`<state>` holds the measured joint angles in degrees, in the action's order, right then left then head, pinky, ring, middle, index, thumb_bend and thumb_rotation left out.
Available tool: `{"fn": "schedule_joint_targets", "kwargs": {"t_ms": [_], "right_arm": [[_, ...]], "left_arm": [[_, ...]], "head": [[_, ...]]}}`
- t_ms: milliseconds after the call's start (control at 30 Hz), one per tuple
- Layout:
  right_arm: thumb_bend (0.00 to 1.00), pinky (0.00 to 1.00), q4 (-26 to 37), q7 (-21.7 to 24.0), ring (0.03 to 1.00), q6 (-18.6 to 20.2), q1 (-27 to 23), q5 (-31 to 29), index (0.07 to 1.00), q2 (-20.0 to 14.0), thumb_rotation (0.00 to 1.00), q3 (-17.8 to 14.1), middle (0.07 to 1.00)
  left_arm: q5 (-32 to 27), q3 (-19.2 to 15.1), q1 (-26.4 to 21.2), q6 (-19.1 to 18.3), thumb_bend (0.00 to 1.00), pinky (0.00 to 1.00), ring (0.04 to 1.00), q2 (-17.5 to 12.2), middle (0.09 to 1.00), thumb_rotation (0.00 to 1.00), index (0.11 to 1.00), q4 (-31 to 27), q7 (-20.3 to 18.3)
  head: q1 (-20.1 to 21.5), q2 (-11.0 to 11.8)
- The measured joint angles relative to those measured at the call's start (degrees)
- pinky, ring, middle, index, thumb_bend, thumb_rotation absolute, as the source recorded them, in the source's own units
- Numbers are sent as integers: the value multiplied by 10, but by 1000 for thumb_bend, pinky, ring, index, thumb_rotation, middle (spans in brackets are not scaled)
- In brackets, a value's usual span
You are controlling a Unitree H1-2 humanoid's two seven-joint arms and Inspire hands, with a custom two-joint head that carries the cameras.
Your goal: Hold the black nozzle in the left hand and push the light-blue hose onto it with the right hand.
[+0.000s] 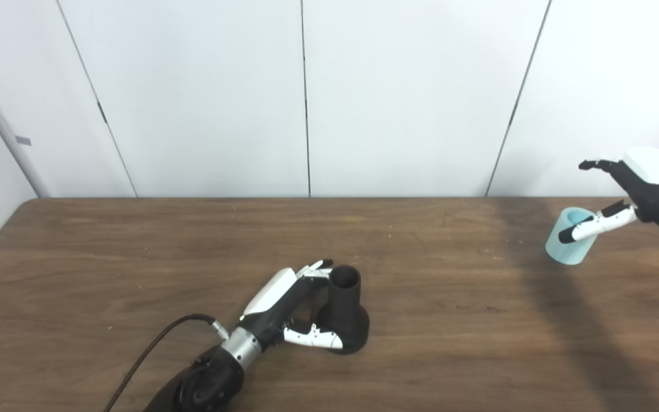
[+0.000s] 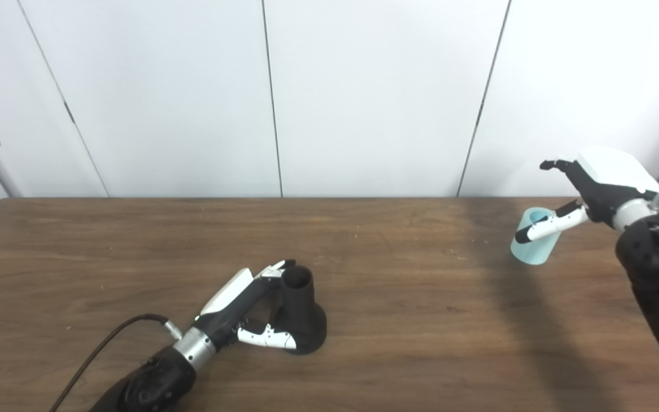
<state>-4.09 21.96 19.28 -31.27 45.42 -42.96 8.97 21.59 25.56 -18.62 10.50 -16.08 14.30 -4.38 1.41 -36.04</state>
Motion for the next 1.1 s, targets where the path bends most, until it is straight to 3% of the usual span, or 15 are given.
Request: {"fn": "schedule_joint_targets", "kwargs": {"t_ms": [133,267,400,533,733,1100], "right_arm": [[1000,702,-4,46,847,37,-16,5,840,5,377,14,871],[1000,623,-8,69,765,60,-34,4,841,12,321,15,808],[1000,616,-42,50,750,48,-39,-2,836,17,313,14,794],[1000,671,-77,19,750,27,-38,-13,830,18,308,12,790],[1000,607,-104,-21,737,-5,-40,-19,808,18,311,14,779],[1000,659,-151,-19,764,3,-65,-5,799,18,304,40,792]], "left_arm": [[0,0,0,0,601,1000,983,0,832,403,476,0,0],[0,0,0,0,601,1000,983,0,831,404,475,0,0],[0,0,0,0,601,1000,983,0,830,404,476,0,0],[0,0,0,0,601,1000,983,0,829,404,477,0,0],[0,0,0,0,601,1000,983,-1,829,404,477,-1,0],[0,1,0,0,601,1000,983,-1,829,404,479,-1,0]], "head": [[0,0],[-1,0],[-1,-1],[-1,-1],[-2,-1],[-2,-1]]}}
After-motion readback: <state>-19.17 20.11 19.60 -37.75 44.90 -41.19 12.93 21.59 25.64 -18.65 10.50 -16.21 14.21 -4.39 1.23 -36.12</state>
